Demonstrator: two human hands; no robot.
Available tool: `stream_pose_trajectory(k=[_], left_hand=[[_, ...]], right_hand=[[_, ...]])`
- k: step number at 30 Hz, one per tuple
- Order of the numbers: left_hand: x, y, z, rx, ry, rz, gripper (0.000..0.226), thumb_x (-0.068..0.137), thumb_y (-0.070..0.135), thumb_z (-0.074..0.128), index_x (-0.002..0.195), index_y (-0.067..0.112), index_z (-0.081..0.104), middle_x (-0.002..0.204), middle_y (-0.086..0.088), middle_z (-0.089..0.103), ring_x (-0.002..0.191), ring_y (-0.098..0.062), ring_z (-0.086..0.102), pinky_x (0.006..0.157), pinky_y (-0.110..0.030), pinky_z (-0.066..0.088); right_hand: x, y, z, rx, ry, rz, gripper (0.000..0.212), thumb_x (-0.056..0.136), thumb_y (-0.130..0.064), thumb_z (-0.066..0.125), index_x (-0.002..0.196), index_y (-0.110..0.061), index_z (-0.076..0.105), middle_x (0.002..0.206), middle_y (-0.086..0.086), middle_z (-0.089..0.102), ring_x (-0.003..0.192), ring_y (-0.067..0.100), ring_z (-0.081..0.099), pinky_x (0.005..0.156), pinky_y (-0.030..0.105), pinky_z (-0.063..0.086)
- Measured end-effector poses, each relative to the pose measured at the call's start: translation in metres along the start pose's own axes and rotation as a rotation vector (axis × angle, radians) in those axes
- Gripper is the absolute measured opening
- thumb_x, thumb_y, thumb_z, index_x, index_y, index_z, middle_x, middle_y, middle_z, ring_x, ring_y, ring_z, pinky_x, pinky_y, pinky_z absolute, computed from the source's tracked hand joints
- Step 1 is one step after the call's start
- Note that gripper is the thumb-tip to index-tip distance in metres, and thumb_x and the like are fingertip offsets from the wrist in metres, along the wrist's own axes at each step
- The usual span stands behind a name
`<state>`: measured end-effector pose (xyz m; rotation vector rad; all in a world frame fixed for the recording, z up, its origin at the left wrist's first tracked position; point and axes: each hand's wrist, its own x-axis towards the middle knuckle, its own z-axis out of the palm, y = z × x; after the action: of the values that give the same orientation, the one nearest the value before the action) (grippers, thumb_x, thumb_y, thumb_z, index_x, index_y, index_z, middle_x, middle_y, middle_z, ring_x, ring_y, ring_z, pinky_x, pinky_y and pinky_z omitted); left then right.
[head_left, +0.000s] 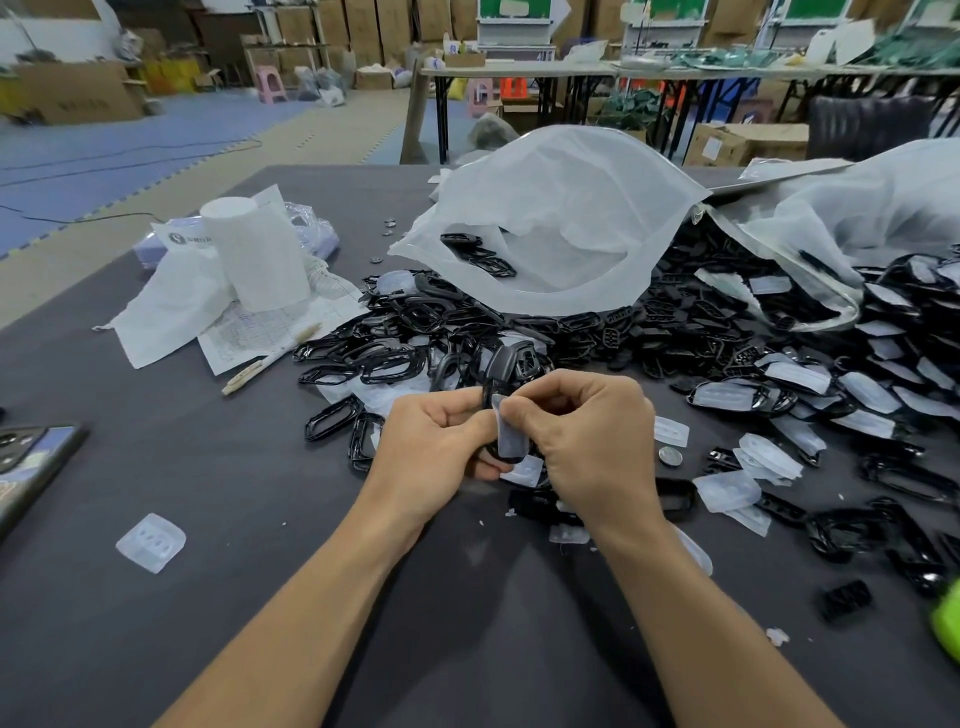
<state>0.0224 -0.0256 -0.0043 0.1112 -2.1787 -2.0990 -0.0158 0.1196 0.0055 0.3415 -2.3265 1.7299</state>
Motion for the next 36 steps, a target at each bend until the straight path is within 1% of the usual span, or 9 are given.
stream_pose_trajectory(k=[4, 8, 14, 17, 23, 28, 31, 33, 36], left_hand=[[0.0, -0.002, -0.001, -0.034, -0.003, 0.039, 0.014, 0.091, 0.013, 0.068, 0.088, 0.013, 0.082, 0.084, -0.026, 0.074, 0.075, -0.028, 0.055, 0.069, -0.042, 0.04], [-0.001, 0.002, -0.001, -0.071, -0.047, 0.021, 0.033, 0.098, 0.001, 0.062, 0.096, 0.025, 0.085, 0.087, -0.006, 0.08, 0.083, -0.012, 0.074, 0.066, -0.019, 0.055], [0.0, 0.001, -0.003, -0.127, -0.043, -0.015, 0.015, 0.094, 0.013, 0.068, 0.097, 0.013, 0.083, 0.09, -0.024, 0.066, 0.087, -0.027, 0.063, 0.065, -0.021, 0.057], [-0.001, 0.002, -0.005, -0.167, -0.053, -0.025, 0.018, 0.087, 0.024, 0.073, 0.098, 0.014, 0.083, 0.096, -0.018, 0.073, 0.091, -0.024, 0.068, 0.065, -0.021, 0.058], [0.0, 0.001, -0.003, -0.215, 0.016, -0.046, 0.02, 0.093, -0.001, 0.069, 0.103, 0.009, 0.082, 0.093, -0.012, 0.08, 0.08, -0.013, 0.074, 0.064, -0.022, 0.059], [0.001, 0.004, 0.0, -0.281, 0.115, -0.081, 0.018, 0.092, -0.005, 0.068, 0.105, 0.002, 0.078, 0.095, -0.015, 0.08, 0.083, -0.02, 0.077, 0.066, -0.026, 0.063], [0.0, 0.004, 0.0, -0.294, 0.133, -0.085, 0.019, 0.092, -0.004, 0.069, 0.109, 0.001, 0.076, 0.093, -0.013, 0.08, 0.081, -0.016, 0.077, 0.062, -0.022, 0.059], [-0.001, 0.004, 0.001, -0.26, 0.128, -0.07, 0.019, 0.092, -0.002, 0.07, 0.107, 0.007, 0.079, 0.092, -0.011, 0.081, 0.082, -0.014, 0.078, 0.062, -0.02, 0.058], [0.0, 0.003, 0.001, -0.181, 0.15, -0.042, 0.018, 0.09, 0.002, 0.074, 0.095, 0.016, 0.083, 0.089, -0.008, 0.081, 0.08, -0.014, 0.077, 0.063, -0.021, 0.058]], right_hand=[[-0.004, -0.002, 0.002, -0.038, 0.034, -0.059, 0.016, 0.078, -0.02, 0.089, 0.068, -0.026, 0.078, 0.059, -0.015, 0.069, 0.054, 0.004, 0.064, 0.053, 0.016, 0.049], [-0.005, -0.002, 0.004, -0.032, 0.073, -0.055, 0.014, 0.081, -0.021, 0.086, 0.072, -0.024, 0.077, 0.061, -0.012, 0.071, 0.059, 0.01, 0.07, 0.06, 0.03, 0.058], [-0.006, -0.003, 0.008, -0.076, 0.177, -0.064, 0.022, 0.078, -0.03, 0.087, 0.067, -0.023, 0.069, 0.06, -0.012, 0.067, 0.057, 0.009, 0.064, 0.058, 0.026, 0.053], [-0.005, -0.001, 0.008, -0.125, 0.176, -0.047, 0.031, 0.078, -0.04, 0.086, 0.064, -0.022, 0.064, 0.062, -0.014, 0.066, 0.058, 0.008, 0.06, 0.055, 0.018, 0.046], [0.0, 0.001, 0.008, -0.006, -0.016, 0.081, 0.044, 0.093, -0.049, 0.067, 0.062, -0.019, 0.06, 0.05, -0.012, 0.052, 0.05, 0.005, 0.043, 0.052, 0.018, 0.035], [0.003, 0.0, 0.003, 0.126, -0.104, 0.145, 0.013, 0.077, -0.037, 0.069, 0.078, -0.027, 0.076, 0.068, -0.005, 0.071, 0.061, 0.013, 0.061, 0.065, 0.038, 0.056], [0.002, 0.002, 0.004, 0.057, -0.1, 0.09, 0.003, 0.078, -0.029, 0.074, 0.077, -0.03, 0.076, 0.07, -0.01, 0.074, 0.063, 0.007, 0.068, 0.066, 0.031, 0.058], [0.001, 0.003, 0.005, 0.015, -0.078, 0.061, 0.009, 0.081, -0.023, 0.076, 0.075, -0.03, 0.076, 0.068, -0.012, 0.074, 0.064, 0.005, 0.069, 0.061, 0.019, 0.052], [0.001, 0.005, 0.005, -0.007, -0.058, 0.049, 0.013, 0.081, -0.019, 0.077, 0.072, -0.028, 0.076, 0.067, -0.013, 0.074, 0.064, 0.003, 0.07, 0.059, 0.013, 0.05]])
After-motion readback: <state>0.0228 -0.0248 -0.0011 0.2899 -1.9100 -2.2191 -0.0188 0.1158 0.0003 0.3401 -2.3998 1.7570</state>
